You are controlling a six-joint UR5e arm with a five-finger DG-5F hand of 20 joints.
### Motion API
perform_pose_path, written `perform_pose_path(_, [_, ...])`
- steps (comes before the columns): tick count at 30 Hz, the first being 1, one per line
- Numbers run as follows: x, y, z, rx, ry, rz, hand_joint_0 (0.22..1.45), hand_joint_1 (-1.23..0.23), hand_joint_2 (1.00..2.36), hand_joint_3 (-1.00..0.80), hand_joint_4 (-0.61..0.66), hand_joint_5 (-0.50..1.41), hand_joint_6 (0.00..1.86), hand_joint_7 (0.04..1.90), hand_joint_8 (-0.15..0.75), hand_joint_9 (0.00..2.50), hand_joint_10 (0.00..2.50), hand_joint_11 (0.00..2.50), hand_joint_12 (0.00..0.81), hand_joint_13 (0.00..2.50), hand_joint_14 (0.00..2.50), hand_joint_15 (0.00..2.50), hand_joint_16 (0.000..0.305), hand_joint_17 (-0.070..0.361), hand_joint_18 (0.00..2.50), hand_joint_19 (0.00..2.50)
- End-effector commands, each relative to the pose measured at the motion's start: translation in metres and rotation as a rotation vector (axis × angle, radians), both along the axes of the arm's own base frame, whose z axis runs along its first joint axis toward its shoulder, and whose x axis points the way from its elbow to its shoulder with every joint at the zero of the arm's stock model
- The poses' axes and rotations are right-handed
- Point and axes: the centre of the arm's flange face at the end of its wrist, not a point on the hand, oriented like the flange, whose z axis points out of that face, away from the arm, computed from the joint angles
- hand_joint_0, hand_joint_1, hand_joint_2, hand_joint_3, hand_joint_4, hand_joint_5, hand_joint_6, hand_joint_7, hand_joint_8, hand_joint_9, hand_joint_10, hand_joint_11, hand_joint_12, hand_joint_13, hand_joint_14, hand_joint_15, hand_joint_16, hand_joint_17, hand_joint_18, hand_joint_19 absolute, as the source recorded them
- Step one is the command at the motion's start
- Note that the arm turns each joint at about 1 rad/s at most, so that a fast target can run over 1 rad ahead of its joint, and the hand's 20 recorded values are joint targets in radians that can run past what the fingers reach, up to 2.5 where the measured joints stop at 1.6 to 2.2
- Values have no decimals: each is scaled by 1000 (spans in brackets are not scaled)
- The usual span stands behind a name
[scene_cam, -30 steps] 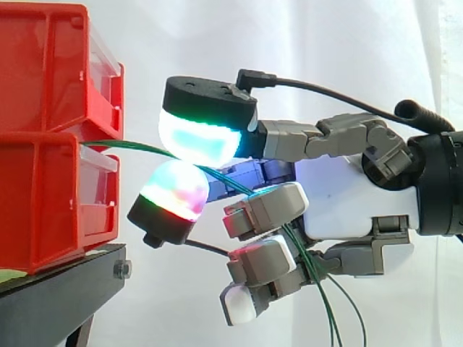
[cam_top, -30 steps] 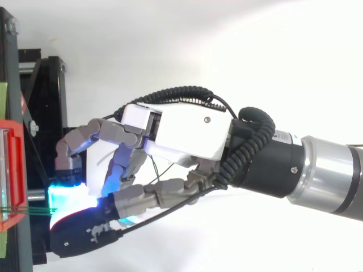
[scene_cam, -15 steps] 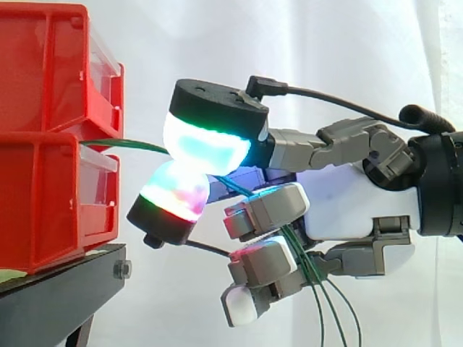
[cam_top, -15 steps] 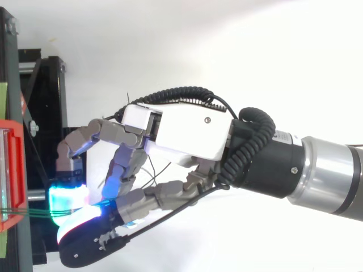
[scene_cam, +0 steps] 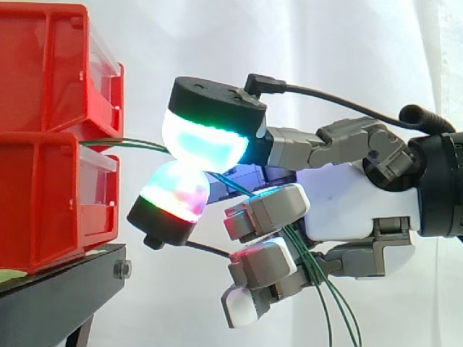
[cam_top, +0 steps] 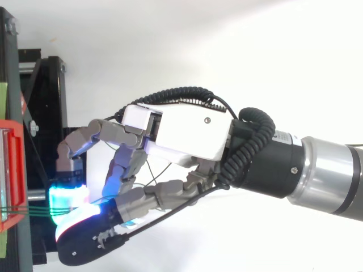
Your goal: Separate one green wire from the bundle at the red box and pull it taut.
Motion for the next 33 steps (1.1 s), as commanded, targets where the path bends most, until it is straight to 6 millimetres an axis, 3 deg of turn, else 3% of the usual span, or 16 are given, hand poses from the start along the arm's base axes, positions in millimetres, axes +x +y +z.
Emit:
perform_pose_path(1, [0,0,0,1,1,0,628,-688,1000,-500,76,-153,928,1022,258,1487,7,1598,352,1350,27,1068,48,109,894,692])
perform_pose_path(6, [0,0,0,1,2,0,645,-706,1000,-500,79,-159,934,1012,251,1461,3,1589,356,1345,28,1071,49,109,895,701])
perform_pose_path(13, [0,0,0,1,-1,0,514,-554,1000,-500,134,-161,923,987,286,1471,2,1561,388,1356,25,1053,54,122,925,707])
perform_pose_path(15, [0,0,1,1,-1,0,588,-579,1000,-495,118,-164,921,979,252,1464,3,1580,364,1337,27,1067,51,114,895,726])
perform_pose_path(16, [0,0,0,1,1,0,614,-637,1009,-395,106,-164,918,1005,253,1460,4,1595,363,1338,24,1062,50,113,893,720])
perform_pose_path(21, [0,0,1,3,-1,0,628,-718,1016,-278,76,-170,927,1025,264,1431,3,1571,360,1321,28,1057,51,114,894,710])
perform_pose_path(27, [0,0,0,2,0,0,657,-768,1007,-426,94,-172,927,965,253,1420,2,1563,358,1307,27,1041,50,113,885,693])
perform_pose_path(31, [0,0,0,2,2,0,665,-781,1006,-429,74,-169,928,993,249,1433,4,1568,355,1310,27,1028,50,112,884,693])
perform_pose_path(33, [0,0,-1,2,3,0,658,-720,1003,-468,75,-168,930,1003,254,1435,2,1572,352,1311,27,1039,49,111,884,694])
